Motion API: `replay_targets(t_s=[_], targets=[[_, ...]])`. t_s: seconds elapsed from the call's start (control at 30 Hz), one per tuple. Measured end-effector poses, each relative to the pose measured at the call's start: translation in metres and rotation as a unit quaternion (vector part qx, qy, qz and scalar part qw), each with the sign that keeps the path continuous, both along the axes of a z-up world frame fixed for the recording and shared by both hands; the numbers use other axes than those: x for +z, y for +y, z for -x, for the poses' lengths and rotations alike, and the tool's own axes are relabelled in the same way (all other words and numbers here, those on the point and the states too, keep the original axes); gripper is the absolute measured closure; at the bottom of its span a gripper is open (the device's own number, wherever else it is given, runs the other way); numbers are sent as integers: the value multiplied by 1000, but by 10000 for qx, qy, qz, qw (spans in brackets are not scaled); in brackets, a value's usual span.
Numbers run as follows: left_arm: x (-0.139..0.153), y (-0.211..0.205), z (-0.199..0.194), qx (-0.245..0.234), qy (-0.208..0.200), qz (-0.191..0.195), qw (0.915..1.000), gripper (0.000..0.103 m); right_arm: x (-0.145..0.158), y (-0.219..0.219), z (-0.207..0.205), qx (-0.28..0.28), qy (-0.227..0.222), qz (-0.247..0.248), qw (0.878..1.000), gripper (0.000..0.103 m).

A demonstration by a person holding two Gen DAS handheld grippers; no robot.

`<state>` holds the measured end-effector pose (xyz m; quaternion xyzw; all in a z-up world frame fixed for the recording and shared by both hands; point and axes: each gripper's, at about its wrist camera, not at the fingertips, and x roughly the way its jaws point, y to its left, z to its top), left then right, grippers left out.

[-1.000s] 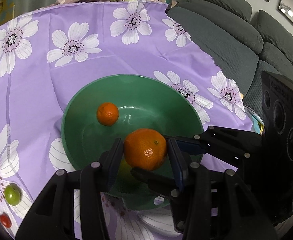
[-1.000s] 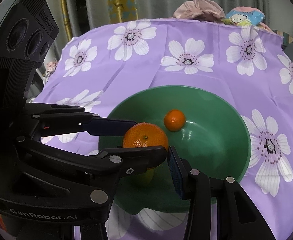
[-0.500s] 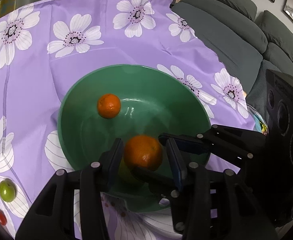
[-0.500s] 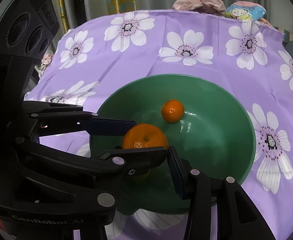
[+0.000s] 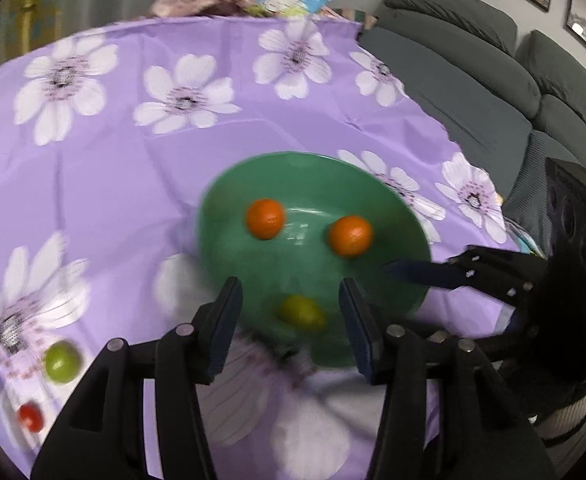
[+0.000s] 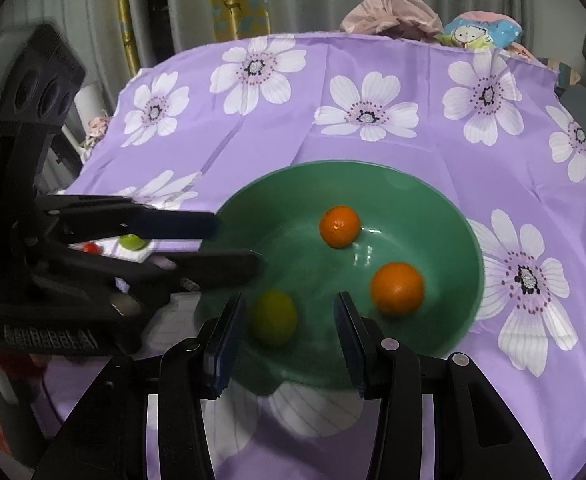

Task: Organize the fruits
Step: 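Move the left gripper back to the red cherry tomatoes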

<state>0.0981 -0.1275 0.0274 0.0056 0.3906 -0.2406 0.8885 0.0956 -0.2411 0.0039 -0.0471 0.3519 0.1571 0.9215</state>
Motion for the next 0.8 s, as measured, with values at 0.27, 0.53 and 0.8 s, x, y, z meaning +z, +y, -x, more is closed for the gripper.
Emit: replay_targets(t_s=[0.27, 0.53, 0.8], targets=[[3, 80, 38, 924, 109, 182, 9955, 53, 8, -6, 15, -70, -14, -236, 9997, 57], [-7, 164, 94, 2020, 374, -76, 9786, 52, 11, 19, 29, 365, -52, -283, 9989, 57], [-30, 185, 137, 2115, 785, -71, 9742, 52, -1, 61, 34, 885, 207, -165, 9957, 57]])
